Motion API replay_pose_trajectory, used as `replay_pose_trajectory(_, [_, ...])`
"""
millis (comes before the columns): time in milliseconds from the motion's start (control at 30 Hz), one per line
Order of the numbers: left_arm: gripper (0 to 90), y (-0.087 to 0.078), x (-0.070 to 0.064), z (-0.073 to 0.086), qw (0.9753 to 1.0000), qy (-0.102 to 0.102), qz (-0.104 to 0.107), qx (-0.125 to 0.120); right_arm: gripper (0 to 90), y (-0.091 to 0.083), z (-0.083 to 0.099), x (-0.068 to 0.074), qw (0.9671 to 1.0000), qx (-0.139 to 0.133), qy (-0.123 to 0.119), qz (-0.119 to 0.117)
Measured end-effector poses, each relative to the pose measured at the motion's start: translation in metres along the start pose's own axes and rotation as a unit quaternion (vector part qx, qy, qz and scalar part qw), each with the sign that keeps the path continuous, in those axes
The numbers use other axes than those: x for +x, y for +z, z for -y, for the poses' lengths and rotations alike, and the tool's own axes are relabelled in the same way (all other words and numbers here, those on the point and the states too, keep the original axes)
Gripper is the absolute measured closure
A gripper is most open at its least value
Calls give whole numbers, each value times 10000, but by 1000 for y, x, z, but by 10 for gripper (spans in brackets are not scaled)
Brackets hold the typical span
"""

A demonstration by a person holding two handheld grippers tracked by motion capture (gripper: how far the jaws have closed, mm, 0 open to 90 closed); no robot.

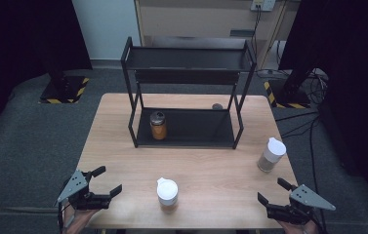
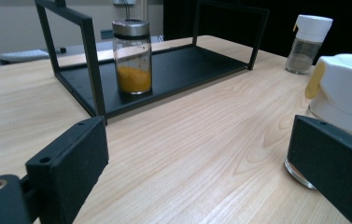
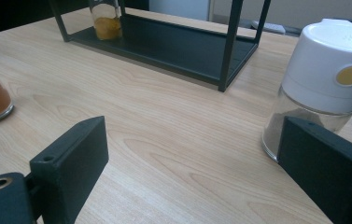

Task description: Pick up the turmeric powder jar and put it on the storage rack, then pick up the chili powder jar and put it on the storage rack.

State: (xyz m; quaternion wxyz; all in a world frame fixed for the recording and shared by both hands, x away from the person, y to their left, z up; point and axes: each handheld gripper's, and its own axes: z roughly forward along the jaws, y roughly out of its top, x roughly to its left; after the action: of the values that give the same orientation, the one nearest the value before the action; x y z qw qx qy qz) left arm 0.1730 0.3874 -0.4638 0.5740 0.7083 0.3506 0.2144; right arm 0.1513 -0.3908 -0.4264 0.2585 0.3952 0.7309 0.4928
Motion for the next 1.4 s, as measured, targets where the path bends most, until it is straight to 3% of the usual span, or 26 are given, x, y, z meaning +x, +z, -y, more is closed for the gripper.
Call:
replay_pose_trajectory(333, [43, 1, 9, 4, 9998, -59, 171, 81, 89, 0, 0, 0, 10000, -1, -1, -19])
replay_pose_trajectory(1400, [36, 0, 6, 4, 9998, -19, 7, 214, 88, 0, -1, 0, 10000, 15, 6, -8])
